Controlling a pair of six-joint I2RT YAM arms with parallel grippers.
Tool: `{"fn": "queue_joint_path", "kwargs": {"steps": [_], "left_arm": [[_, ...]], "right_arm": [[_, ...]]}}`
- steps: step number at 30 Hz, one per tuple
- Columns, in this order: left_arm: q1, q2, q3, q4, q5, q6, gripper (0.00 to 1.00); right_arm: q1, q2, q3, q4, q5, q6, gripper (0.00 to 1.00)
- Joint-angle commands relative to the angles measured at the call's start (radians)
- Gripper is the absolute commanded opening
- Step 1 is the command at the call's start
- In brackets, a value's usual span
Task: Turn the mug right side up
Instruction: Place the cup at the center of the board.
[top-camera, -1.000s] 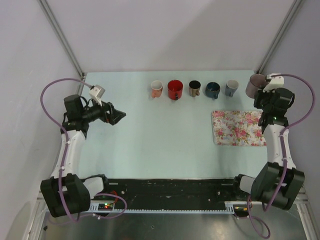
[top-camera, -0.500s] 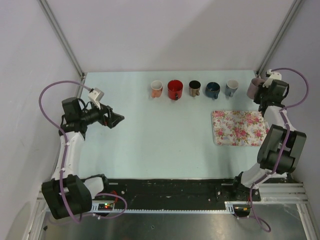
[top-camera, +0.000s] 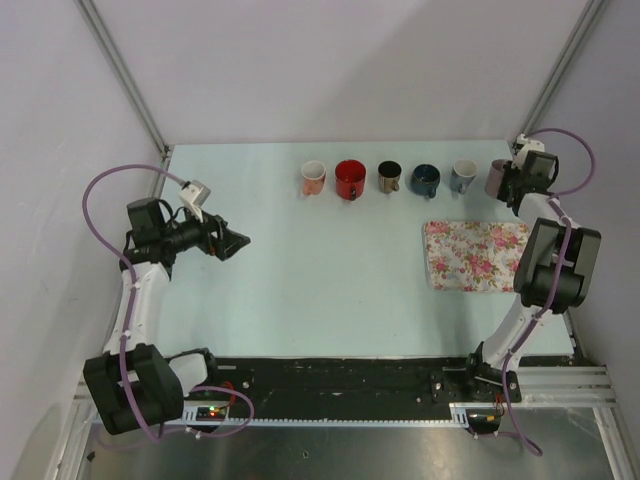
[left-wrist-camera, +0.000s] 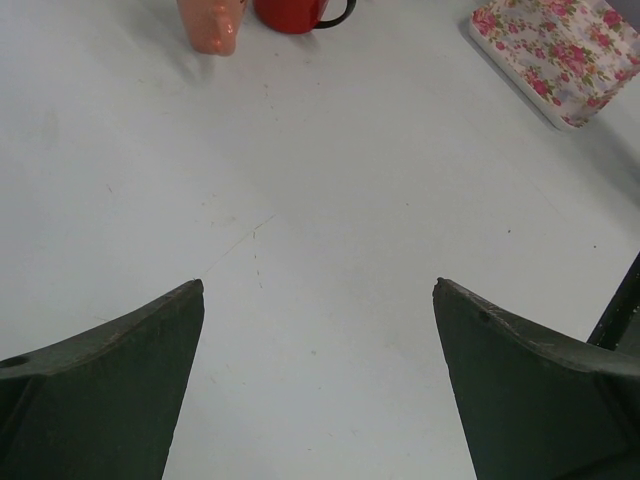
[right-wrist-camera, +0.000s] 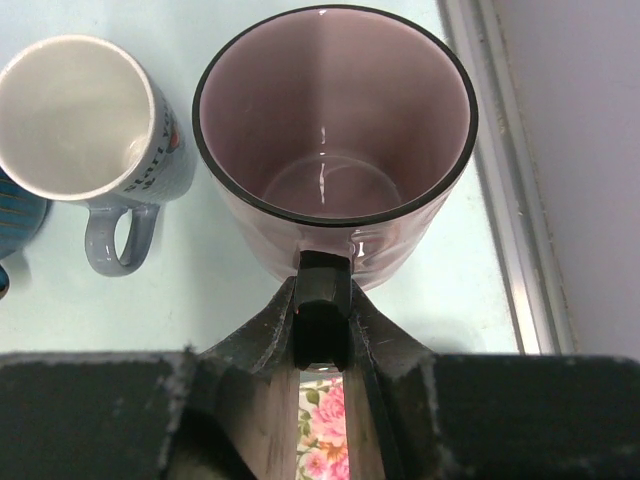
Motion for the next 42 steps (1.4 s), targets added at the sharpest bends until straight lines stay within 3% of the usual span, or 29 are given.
{"fn": "queue_joint_path", "kwargs": {"steps": [1, 28, 42], "left_arm": [[0.009, 0.002, 0.0, 0.008, 0.032, 0.026, 1.0], [0.009, -0.002, -0.008, 0.007, 0.06, 0.021, 1.0], [0.01, -0.009, -0.009, 0.008, 0.067, 0.02, 1.0]], "right_arm": [[0.021, 0.035, 0.1, 0.038, 0.025, -0.019, 0.0], [0.022, 0.168, 0.239, -0.116, 0.117, -0.031, 0.0], [0.024, 0.16, 0.235, -0.155, 0.115, -0.045, 0.25]]}}
